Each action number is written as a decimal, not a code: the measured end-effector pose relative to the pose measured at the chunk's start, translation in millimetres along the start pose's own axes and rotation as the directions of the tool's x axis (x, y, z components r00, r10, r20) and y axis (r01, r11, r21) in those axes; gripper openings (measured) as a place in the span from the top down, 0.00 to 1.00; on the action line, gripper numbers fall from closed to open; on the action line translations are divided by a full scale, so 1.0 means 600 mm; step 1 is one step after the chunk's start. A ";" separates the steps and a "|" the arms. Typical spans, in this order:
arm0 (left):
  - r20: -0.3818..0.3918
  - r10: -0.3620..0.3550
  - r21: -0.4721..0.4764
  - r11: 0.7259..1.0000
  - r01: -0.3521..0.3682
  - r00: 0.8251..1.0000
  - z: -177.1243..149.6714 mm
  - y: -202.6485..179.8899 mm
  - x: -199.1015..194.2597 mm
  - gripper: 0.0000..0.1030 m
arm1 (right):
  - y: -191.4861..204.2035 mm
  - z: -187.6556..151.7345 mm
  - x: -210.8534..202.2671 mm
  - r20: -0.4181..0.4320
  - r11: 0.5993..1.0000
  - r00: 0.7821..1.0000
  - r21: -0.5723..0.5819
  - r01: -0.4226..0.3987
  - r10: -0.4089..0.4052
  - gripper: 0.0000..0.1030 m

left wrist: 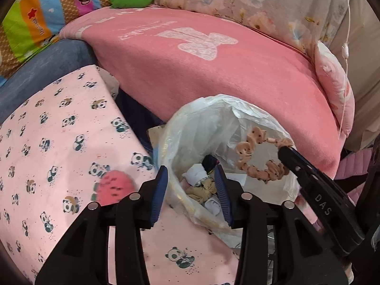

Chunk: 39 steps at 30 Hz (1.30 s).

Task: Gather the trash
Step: 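Carry the clip and hair tie over the bin and open both grippers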

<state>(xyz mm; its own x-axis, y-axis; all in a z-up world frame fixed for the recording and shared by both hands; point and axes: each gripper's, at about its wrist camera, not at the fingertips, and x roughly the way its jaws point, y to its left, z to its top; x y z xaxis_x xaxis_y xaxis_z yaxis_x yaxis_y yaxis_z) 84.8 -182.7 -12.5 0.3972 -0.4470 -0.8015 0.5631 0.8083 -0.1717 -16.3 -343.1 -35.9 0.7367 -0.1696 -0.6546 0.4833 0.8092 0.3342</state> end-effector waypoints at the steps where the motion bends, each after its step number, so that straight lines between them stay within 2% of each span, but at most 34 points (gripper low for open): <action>1: 0.003 0.018 -0.020 1.000 -0.018 1.000 -0.003 0.013 -0.002 0.49 | 0.001 -0.001 0.001 -0.001 1.000 1.000 -0.003 0.002 -0.002 0.89; 3: -0.001 0.065 -0.070 0.995 -0.065 0.998 -0.012 0.043 -0.002 0.33 | 0.004 -0.002 0.004 -0.006 1.000 1.000 -0.011 -0.002 0.002 0.89; 4: -0.010 0.084 -0.095 0.992 -0.084 0.996 -0.017 0.057 0.000 0.31 | 0.006 -0.003 0.006 -0.009 1.000 1.000 -0.013 -0.007 0.007 0.89; 9: -0.098 0.062 -0.213 0.974 -0.082 0.993 -0.046 0.123 0.032 0.31 | 0.027 -0.013 0.020 -0.030 0.999 0.999 -0.028 -0.031 0.030 0.89; 11: -0.111 0.054 -0.216 0.973 -0.077 0.992 -0.055 0.129 0.043 0.31 | 0.035 -0.016 0.025 -0.040 0.999 0.998 -0.035 -0.041 0.039 0.89; 16: -0.127 0.071 -0.198 0.975 -0.095 0.989 -0.066 0.131 0.062 0.37 | 0.052 -0.024 0.032 -0.057 0.997 0.997 -0.059 -0.053 0.049 0.89; 18: -0.132 0.063 -0.185 0.979 -0.087 0.989 -0.067 0.130 0.067 0.50 | 0.054 -0.026 0.035 -0.062 0.997 0.997 -0.060 -0.054 0.050 0.89; 23: -0.124 0.046 -0.176 0.982 -0.067 0.991 -0.064 0.127 0.059 0.57 | 0.056 -0.029 0.038 -0.069 0.996 0.996 -0.064 -0.056 0.051 0.89; 30: -0.066 0.009 -0.148 0.989 -0.019 0.998 -0.041 0.094 0.023 0.57 | 0.052 -0.020 0.032 -0.050 0.997 0.998 -0.062 -0.053 0.050 0.89; 39: -0.040 -0.083 -0.064 0.995 0.080 0.996 0.002 0.004 0.019 0.56 | 0.021 0.010 0.010 -0.001 0.999 1.000 -0.038 -0.018 0.018 0.89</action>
<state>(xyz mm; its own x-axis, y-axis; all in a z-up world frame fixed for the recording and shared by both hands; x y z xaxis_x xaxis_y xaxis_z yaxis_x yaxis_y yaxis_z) 91.5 -186.4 -21.2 0.3199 -0.4970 -0.8066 0.5457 0.7926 -0.2719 -3.0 -337.5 -31.3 0.7452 -0.1542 -0.6488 0.4513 0.8329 0.3203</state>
